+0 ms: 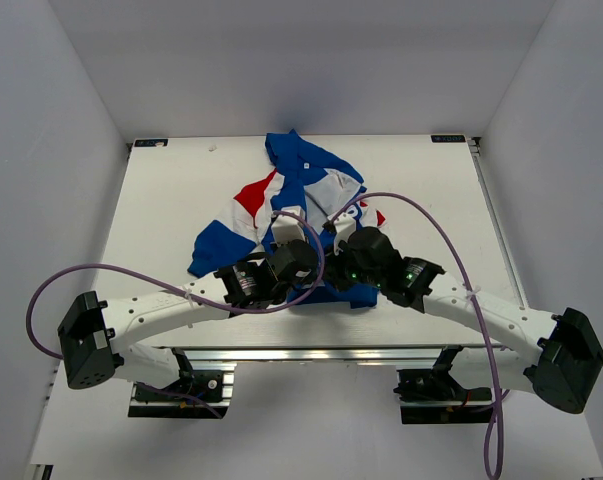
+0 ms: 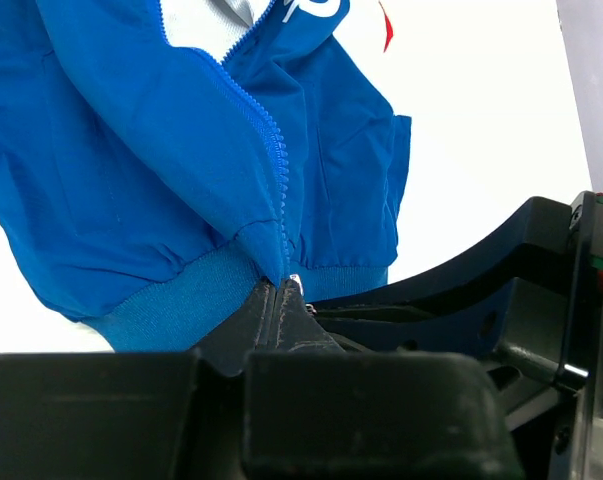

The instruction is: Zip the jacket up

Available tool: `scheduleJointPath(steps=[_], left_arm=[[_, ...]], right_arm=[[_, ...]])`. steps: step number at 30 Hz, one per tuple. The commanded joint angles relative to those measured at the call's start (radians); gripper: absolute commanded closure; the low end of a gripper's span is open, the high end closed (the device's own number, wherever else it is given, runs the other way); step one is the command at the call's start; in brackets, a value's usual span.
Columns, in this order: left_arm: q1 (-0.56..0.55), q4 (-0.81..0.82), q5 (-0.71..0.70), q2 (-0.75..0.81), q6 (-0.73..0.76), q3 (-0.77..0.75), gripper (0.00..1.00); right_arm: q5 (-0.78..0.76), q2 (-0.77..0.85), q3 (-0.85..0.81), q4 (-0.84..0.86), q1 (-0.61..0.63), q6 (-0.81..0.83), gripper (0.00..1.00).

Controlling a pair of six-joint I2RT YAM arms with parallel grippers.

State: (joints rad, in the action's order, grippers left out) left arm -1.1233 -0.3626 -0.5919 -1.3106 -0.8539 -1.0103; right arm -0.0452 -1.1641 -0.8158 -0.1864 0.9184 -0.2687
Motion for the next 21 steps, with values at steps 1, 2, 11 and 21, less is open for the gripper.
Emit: scheduleJointPath(steps=[1, 2, 11, 21], left_arm=[[-0.007, -0.007, 0.01, 0.04, 0.022, -0.008, 1.0], [-0.007, -0.007, 0.01, 0.039, 0.029, -0.007, 1.0], [-0.007, -0.007, 0.018, 0.033, 0.052, -0.013, 1.0], [-0.007, 0.004, 0.024, 0.037, 0.072, -0.005, 1.0]], right_arm=[[0.002, 0.003, -0.057, -0.007, -0.003, 0.042, 0.89], [0.01, -0.005, -0.06, -0.015, -0.003, 0.043, 0.86], [0.033, -0.014, -0.066, -0.03, -0.007, 0.069, 0.82], [0.021, -0.039, -0.086, -0.081, -0.013, 0.112, 0.82]])
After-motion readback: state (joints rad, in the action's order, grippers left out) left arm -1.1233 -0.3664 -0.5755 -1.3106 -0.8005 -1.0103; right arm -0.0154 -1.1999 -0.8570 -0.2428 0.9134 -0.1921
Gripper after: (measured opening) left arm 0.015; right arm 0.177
